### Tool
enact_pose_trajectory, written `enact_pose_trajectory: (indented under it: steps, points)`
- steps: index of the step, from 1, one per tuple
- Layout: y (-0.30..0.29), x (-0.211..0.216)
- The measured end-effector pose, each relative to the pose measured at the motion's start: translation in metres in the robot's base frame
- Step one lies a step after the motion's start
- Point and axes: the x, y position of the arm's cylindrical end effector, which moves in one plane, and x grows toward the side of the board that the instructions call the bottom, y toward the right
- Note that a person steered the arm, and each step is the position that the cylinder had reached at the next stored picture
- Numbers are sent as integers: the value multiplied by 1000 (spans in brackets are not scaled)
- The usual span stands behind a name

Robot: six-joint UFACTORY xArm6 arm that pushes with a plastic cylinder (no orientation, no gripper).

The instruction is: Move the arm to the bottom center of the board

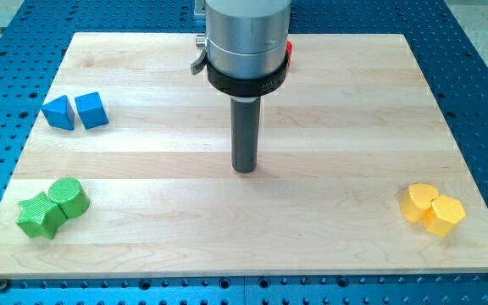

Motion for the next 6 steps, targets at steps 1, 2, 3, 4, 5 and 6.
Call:
enact_pose_trajectory:
  steps: [1,2,3,4,5,6]
  points:
    - [4,0]
    - [15,-7]
    - [33,-7]
    - [28,-4]
    - [26,-4]
    - [-8,19]
